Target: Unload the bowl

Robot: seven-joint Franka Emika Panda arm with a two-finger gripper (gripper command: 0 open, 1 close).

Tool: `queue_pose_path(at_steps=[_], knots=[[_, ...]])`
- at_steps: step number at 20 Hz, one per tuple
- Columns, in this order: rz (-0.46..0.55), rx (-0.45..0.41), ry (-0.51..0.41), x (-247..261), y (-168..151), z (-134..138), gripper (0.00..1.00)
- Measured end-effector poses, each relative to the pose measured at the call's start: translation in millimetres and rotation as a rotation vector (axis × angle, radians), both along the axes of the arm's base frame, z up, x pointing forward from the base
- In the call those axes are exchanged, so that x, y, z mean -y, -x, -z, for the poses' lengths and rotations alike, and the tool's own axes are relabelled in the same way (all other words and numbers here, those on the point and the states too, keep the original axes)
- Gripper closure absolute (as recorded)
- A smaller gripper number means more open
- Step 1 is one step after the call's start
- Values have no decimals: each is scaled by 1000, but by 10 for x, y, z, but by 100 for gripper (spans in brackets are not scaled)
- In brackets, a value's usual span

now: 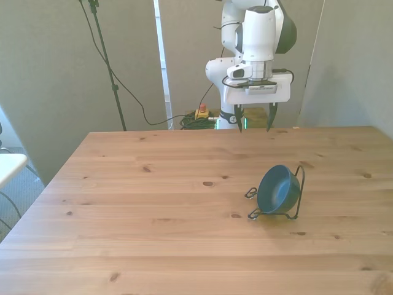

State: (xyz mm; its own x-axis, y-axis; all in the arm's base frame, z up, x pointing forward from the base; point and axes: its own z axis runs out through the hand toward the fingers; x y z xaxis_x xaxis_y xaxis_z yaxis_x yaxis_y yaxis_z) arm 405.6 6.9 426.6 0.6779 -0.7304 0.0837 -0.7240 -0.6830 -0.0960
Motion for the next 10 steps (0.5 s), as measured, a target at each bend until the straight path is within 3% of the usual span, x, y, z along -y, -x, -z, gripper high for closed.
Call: queue_pose_path(at_steps=[5, 10], knots=[[2, -7, -3, 23, -72, 6, 0], [-26, 13, 20, 42, -344, 20, 0]])
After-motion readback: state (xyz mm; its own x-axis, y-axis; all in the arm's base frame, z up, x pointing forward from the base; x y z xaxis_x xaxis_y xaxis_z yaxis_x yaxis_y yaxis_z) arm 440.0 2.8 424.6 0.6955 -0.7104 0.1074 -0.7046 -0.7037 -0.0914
